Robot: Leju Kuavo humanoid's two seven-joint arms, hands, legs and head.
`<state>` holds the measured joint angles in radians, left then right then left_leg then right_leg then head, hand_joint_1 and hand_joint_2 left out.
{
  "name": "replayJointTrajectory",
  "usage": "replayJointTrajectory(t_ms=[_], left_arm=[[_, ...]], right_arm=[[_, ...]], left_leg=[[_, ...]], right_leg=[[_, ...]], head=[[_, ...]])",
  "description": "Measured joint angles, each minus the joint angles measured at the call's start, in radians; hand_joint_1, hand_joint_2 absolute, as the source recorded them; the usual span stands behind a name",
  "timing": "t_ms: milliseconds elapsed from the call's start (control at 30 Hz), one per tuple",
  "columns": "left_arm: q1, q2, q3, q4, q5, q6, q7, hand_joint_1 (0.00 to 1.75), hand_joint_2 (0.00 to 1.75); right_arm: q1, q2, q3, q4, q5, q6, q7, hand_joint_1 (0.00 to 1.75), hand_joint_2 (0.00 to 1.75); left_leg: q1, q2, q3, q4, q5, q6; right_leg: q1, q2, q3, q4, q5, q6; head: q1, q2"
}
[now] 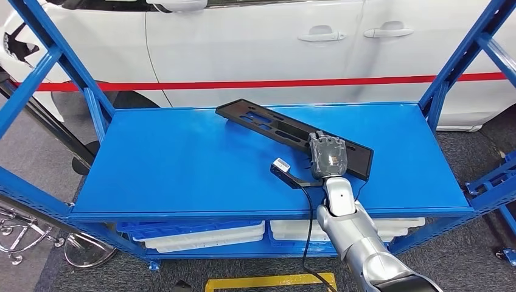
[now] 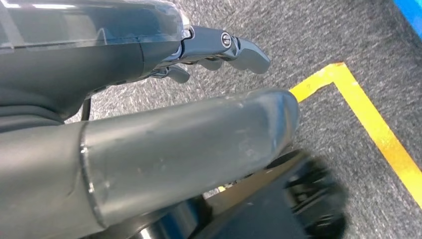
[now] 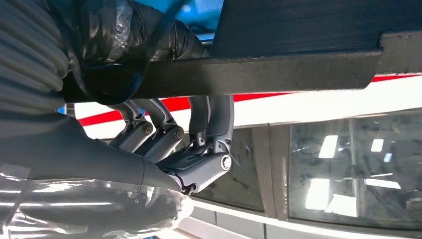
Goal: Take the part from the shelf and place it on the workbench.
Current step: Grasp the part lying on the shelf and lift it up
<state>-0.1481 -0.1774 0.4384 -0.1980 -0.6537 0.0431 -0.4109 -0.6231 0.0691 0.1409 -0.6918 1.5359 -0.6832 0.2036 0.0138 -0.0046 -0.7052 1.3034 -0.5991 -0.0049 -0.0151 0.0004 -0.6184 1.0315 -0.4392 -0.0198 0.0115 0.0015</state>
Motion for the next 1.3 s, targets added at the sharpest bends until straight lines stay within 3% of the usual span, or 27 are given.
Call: replayJointTrajectory(t_ms=[33, 67, 133, 167, 200, 333, 400, 467, 500, 533, 567, 633, 700, 800, 867, 967, 1000, 1033, 1067, 1100, 1167, 1233, 1300], left_arm=[[0.001, 0.0, 0.0, 0.0, 0.0, 0.0, 0.0, 0.0, 0.0], [0.001, 0.0, 0.0, 0.0, -0.001, 0.0, 0.0, 0.0, 0.0], [0.0, 0.0, 0.001, 0.0, -0.001, 0.002, 0.0, 0.0, 0.0], [-0.001, 0.0, 0.001, 0.0, -0.001, 0.002, 0.0, 0.0, 0.0], [-0.002, 0.0, 0.001, 0.0, -0.001, 0.003, 0.0, 0.0, 0.0], [0.001, 0.0, 0.002, 0.0, 0.0, 0.006, -0.002, 0.0, 0.0], [0.001, 0.0, 0.005, 0.0, 0.004, 0.011, -0.009, 0.0, 0.0], [0.003, 0.0, 0.013, 0.0, 0.013, 0.015, -0.022, 0.0, 0.0], [0.006, 0.0, 0.02, 0.0, 0.022, 0.018, -0.031, 0.0, 0.0], [0.009, 0.0, 0.028, 0.0, 0.034, 0.02, -0.041, 0.0, 0.0], [0.012, 0.0, 0.037, 0.0, 0.047, 0.022, -0.051, 0.0, 0.0], [0.019, 0.0, 0.059, 0.0, 0.073, 0.023, -0.07, 0.0, 0.87], [0.026, 0.001, 0.084, 0.0, 0.096, 0.023, -0.089, 0.0, 1.75], [0.04, 0.003, 0.115, 0.0, 0.112, 0.027, -0.116, 0.0, 1.75], [0.049, 0.004, 0.13, 0.0, 0.116, 0.038, -0.133, 0.0, 1.75], [0.054, 0.004, 0.149, 0.0, 0.117, 0.059, -0.156, 0.0, 1.75], [0.056, 0.004, 0.154, 0.0, 0.116, 0.065, -0.163, 0.0, 1.75], [0.058, 0.004, 0.159, 0.0, 0.114, 0.072, -0.172, 0.0, 1.75], [0.061, 0.004, 0.163, 0.0, 0.111, 0.078, -0.18, 0.0, 1.75], [0.063, 0.004, 0.166, 0.0, 0.109, 0.084, -0.189, 0.0, 1.75], [0.064, 0.004, 0.171, 0.0, 0.107, 0.089, -0.198, 0.0, 1.75], [0.063, 0.004, 0.174, 0.0, 0.107, 0.089, -0.2, 0.0, 1.75], [0.065, 0.005, 0.176, 0.0, 0.107, 0.088, -0.2, 0.0, 1.75]], right_arm=[[0.002, 0.002, -0.006, -0.002, -0.004, 0.0, -0.007, 1.75, 1.75], [0.003, 0.004, -0.009, -0.005, -0.006, 0.0, -0.011, 1.75, 1.75], [0.003, 0.007, -0.015, -0.01, -0.006, 0.0, -0.015, 1.75, 1.75], [0.003, 0.008, -0.018, -0.012, -0.006, 0.0, -0.017, 1.75, 1.75], [0.003, 0.009, -0.02, -0.014, -0.006, 0.0, -0.017, 1.75, 1.75], [0.008, 0.012, -0.031, -0.025, -0.032, 0.0, -0.056, 1.75, 1.75], [0.011, 0.025, -0.06, -0.048, -0.076, 0.0, -0.15, 1.75, 1.75], [0.016, 0.053, -0.117, -0.08, -0.131, 0.0, -0.29, 1.75, 1.75], [0.021, 0.072, -0.152, -0.098, -0.163, 0.0, -0.365, 1.75, 1.75], [0.026, 0.092, -0.187, -0.116, -0.196, 0.0, -0.44, 1.75, 1.75], [0.03, 0.114, -0.218, -0.138, -0.233, 0.0, -0.511, 1.75, 1.75], [0.04, 0.155, -0.256, -0.187, -0.32, 0.0, -0.618, 1.75, 1.75], [0.063, 0.192, -0.263, -0.246, -0.411, 0.0, -0.667, 1.75, 1.75], [0.127, 0.23, -0.239, -0.335, -0.505, 0.0, -0.678, 1.75, 1.75], [0.167, 0.244, -0.202, -0.39, -0.545, 0.0, -0.677, 1.75, 1.75], [0.218, 0.25, -0.126, -0.452, -0.598, 0.001, -0.668, 1.75, 1.75], [0.233, 0.248, -0.104, -0.468, -0.616, 0.001, -0.666, 1.75, 1.75], [0.246, 0.245, -0.084, -0.484, -0.634, 0.001, -0.666, 1.75, 1.75], [0.255, 0.243, -0.065, -0.501, -0.651, 0.001, -0.666, 1.75, 1.75], [0.262, 0.24, -0.045, -0.52, -0.669, 0.001, -0.664, 1.75, 1.75], [0.27, 0.235, -0.005, -0.558, -0.694, 0.001, -0.658, 1.75, 1.75], [0.273, 0.231, 0.029, -0.588, -0.705, 0.001, -0.65, 1.75, 1.75], [0.278, 0.228, 0.048, -0.605, -0.709, 0.001, -0.647, 1.75, 1.75]], left_leg=[[0.0, 0.0, -0.007, 0.008, 0.01, 0.002], [-0.001, 0.0, 0.008, -0.028, 0.04, 0.006], [-0.004, 0.0, 0.073, -0.171, 0.113, 0.019], [-0.006, -0.001, 0.101, -0.232, 0.135, 0.024], [-0.009, -0.001, 0.117, -0.269, 0.144, 0.028], [-0.006, -0.001, 0.125, -0.295, 0.152, 0.042], [-0.001, 0.001, 0.129, -0.305, 0.16, 0.051], [-0.002, 0.003, 0.127, -0.306, 0.16, 0.054], [-0.003, 0.003, 0.127, -0.305, 0.16, 0.054], [-0.003, 0.003, 0.128, -0.304, 0.158, 0.053], [-0.002, 0.002, 0.129, -0.303, 0.157, 0.052], [-0.002, -0.001, 0.131, -0.295, 0.148, 0.046], [-0.005, -0.004, 0.13, -0.285, 0.14, 0.036], [-0.005, -0.005, 0.13, -0.286, 0.135, 0.019], [-0.002, -0.003, 0.122, -0.263, 0.115, 0.007], [0.001, -0.001, 0.042, -0.092, 0.026, -0.007], [0.002, -0.001, 0.012, -0.032, 0.005, -0.009], [0.002, -0.001, -0.005, -0.001, 0.002, -0.009], [0.002, -0.001, -0.003, -0.012, 0.021, -0.008], [0.002, -0.001, 0.018, -0.061, 0.055, -0.004], [-0.001, -0.001, 0.086, -0.205, 0.122, 0.005], [-0.006, -0.002, 0.123, -0.28, 0.142, 0.014], [-0.009, -0.004, 0.125, -0.287, 0.141, 0.02]], right_leg=[[0.002, 0.0, 0.001, 0.0, -0.001, -0.001], [0.003, 0.001, 0.003, 0.0, -0.001, -0.001], [0.006, 0.003, 0.007, 0.001, -0.003, 0.0], [0.008, 0.004, 0.007, 0.001, -0.003, 0.003], [0.009, 0.004, 0.006, 0.001, -0.003, 0.007], [0.009, 0.004, 0.002, 0.006, -0.009, 0.028], [0.008, 0.003, -0.029, 0.075, -0.055, 0.034], [0.006, 0.003, -0.091, 0.207, -0.119, 0.039], [0.004, 0.003, -0.115, 0.257, -0.133, 0.041], [0.002, 0.002, -0.124, 0.275, -0.129, 0.043], [0.0, 0.002, -0.113, 0.253, -0.105, 0.043], [-0.003, 0.0, -0.05, 0.126, -0.039, 0.041], [-0.001, 0.001, -0.002, 0.027, -0.011, 0.034], [0.004, 0.002, 0.007, 0.008, -0.017, 0.019], [0.001, 0.003, 0.01, 0.001, -0.013, 0.005], [0.001, 0.003, 0.012, -0.002, -0.013, -0.008], [0.002, 0.003, 0.012, -0.002, -0.014, -0.009], [0.003, 0.003, 0.012, -0.001, -0.015, -0.009], [0.004, 0.004, 0.013, -0.001, -0.016, -0.009], [0.004, 0.004, 0.015, 0.0, -0.017, -0.009], [0.006, 0.007, 0.018, 0.001, -0.02, -0.004], [0.008, 0.008, 0.019, 0.001, -0.02, 0.004], [0.007, 0.008, 0.019, -0.002, -0.018, 0.014]], head=[[0.0, 0.0], [0.0, 0.0], [0.0, 0.0], [0.0, 0.0], [0.0, 0.0], [0.001, 0.0], [0.001, 0.0], [0.001, 0.0], [0.001, 0.0], [0.001, 0.0], [0.001, 0.0], [0.001, 0.0], [0.0, 0.0], [0.0, 0.0], [0.0, 0.0], [0.0, 0.0], [0.0, 0.0], [0.0, 0.0], [0.0, 0.0], [0.0, 0.0], [0.0, 0.0], [0.0, 0.0], [0.0, 0.0]])
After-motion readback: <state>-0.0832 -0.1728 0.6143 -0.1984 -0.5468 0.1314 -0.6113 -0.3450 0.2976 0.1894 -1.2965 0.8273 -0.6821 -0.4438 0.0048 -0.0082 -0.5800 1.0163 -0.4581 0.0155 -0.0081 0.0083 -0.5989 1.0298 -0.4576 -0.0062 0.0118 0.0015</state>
